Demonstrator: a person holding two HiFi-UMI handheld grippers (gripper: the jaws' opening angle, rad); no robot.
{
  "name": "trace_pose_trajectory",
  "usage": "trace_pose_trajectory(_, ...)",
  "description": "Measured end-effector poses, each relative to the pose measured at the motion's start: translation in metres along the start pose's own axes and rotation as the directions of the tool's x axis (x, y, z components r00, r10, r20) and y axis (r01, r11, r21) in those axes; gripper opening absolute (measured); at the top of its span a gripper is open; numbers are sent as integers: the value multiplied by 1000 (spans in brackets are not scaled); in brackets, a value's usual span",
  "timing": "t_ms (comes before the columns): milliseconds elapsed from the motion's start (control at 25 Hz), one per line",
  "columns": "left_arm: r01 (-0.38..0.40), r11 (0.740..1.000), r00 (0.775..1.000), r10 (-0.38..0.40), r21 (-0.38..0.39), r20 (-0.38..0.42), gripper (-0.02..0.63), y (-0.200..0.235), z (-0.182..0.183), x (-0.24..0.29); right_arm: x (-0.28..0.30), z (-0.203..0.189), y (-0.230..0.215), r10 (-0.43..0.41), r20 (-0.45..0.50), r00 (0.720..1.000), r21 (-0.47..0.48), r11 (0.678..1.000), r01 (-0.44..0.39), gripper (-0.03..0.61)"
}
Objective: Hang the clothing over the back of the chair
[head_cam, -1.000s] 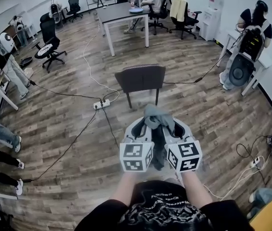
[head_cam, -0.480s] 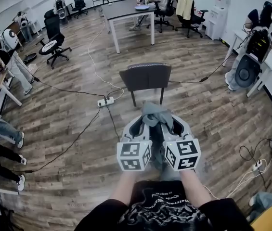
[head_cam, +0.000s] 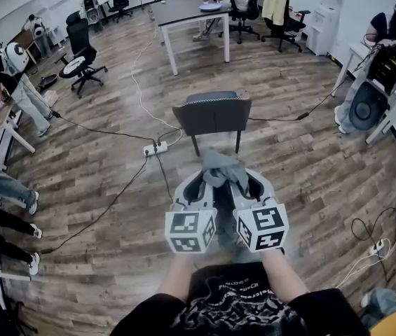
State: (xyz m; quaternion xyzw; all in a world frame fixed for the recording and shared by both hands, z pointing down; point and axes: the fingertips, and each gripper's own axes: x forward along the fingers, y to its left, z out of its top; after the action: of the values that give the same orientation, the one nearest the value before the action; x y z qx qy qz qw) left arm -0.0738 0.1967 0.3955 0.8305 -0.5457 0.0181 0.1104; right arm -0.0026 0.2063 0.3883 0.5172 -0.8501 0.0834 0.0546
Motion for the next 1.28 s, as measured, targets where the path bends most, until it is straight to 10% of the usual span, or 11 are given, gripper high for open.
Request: trace_pose_trajectory(1280, -123, 992, 992, 124, -26, 22, 38, -27, 28, 175, 106, 38, -155, 153, 5, 988, -22, 988, -153, 94)
